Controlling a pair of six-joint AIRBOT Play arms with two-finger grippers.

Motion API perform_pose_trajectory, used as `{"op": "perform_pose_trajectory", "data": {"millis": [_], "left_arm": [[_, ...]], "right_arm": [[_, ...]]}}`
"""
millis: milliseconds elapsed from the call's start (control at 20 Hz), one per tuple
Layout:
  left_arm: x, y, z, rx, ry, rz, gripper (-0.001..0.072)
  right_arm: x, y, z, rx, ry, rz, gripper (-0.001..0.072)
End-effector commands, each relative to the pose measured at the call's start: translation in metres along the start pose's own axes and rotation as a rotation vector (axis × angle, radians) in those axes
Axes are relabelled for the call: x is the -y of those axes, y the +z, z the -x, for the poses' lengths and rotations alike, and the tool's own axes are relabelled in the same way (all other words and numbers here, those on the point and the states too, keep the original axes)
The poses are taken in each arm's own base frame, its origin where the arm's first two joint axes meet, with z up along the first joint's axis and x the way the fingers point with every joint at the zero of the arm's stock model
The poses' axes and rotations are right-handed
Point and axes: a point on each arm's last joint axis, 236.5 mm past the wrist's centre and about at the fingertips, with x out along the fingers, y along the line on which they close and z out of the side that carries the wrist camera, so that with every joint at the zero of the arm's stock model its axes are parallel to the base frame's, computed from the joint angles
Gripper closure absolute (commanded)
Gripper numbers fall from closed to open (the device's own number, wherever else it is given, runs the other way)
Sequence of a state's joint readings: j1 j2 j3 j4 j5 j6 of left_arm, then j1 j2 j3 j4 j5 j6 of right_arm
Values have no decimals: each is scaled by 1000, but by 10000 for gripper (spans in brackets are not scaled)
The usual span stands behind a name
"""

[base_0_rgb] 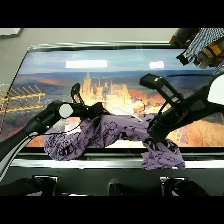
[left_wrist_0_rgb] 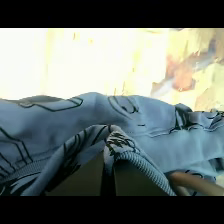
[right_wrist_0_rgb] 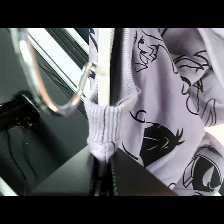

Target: Fold the clothes and pants, and hang the long-sleeved shirts on hangers.

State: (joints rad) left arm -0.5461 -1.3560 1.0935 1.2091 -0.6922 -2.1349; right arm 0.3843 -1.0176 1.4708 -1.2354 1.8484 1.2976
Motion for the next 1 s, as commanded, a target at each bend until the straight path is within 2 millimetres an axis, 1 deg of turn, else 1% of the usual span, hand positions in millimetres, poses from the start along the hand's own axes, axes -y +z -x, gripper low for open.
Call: {"op": "perform_pose_trajectory", "data": {"millis": [0,250,550,700,950], "left_arm": [[11,11,6,27,-25,-24,679],[23,23,13,60,-47,-61,679],[29,49,26,131,-40,-127,679],[39,62,35,163,-57,-155,679],[66,79,55,220,-102,-243,679]], "right_arm": [[3,0,-2,-10,-6,-6,678],[6,4,-15,-48,20,-22,678],[10,4,-18,-62,16,-43,678],[13,6,-25,-86,26,-53,678],[21,12,-44,-133,45,-75,678]]}}
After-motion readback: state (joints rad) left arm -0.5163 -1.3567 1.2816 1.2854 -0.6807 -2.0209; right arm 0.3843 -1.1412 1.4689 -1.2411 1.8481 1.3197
